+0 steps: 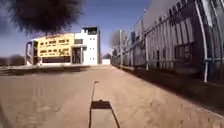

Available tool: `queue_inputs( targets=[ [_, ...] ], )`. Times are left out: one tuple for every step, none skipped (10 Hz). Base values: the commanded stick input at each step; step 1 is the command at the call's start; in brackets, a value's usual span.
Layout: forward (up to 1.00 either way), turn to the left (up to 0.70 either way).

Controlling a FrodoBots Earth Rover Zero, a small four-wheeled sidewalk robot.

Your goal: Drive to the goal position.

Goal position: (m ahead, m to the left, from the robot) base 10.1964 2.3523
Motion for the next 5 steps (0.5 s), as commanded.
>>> queue_inputs(
  targets=[
    [1.00,0.00],
    [1.00,0.00],
    [1.00,0.00],
    [1.00,0.23],
    [1.00,0.12]
  ],
)
